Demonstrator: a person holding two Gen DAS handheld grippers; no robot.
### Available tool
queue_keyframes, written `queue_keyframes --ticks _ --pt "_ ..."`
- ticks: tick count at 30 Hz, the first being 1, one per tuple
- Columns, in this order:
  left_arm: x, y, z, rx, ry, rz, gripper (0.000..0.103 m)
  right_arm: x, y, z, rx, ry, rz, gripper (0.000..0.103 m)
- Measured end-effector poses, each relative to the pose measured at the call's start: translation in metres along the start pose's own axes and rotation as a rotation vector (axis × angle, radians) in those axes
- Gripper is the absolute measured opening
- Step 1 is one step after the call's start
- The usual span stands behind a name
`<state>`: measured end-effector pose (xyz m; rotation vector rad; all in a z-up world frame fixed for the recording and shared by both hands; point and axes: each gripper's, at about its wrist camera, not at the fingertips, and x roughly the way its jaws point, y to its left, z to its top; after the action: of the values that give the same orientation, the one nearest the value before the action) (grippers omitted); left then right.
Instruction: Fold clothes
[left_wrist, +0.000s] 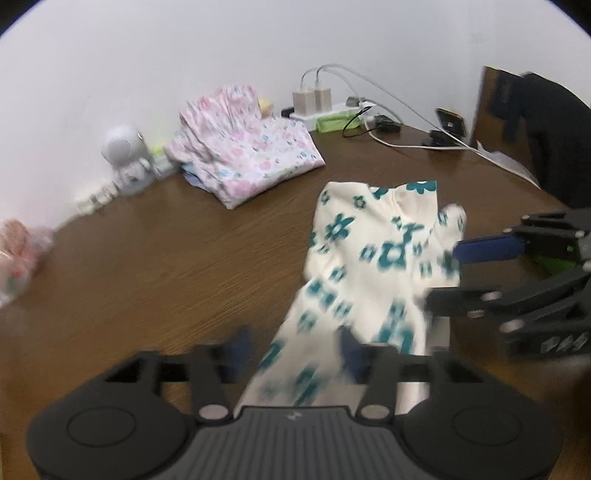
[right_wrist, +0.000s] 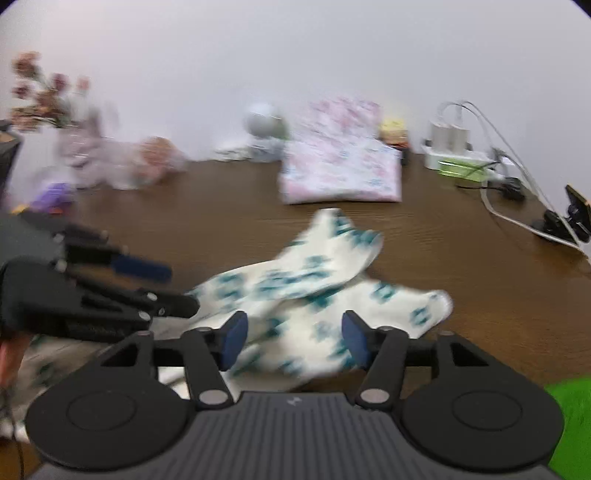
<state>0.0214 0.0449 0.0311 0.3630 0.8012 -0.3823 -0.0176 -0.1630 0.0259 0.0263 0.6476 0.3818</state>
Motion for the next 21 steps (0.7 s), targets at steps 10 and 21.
queue_keyframes --ticks 10,21 --pt "-0.049 0.047 -0.079 -0.077 0.037 0.024 0.064 0.015 0.042 -0.028 -0.142 0.055 0.028 0.055" --pt "-0.057 0.023 -0.079 -0.171 0.002 -0.026 0.036 0.057 0.007 0.013 -0.054 0.054 -0.069 0.059"
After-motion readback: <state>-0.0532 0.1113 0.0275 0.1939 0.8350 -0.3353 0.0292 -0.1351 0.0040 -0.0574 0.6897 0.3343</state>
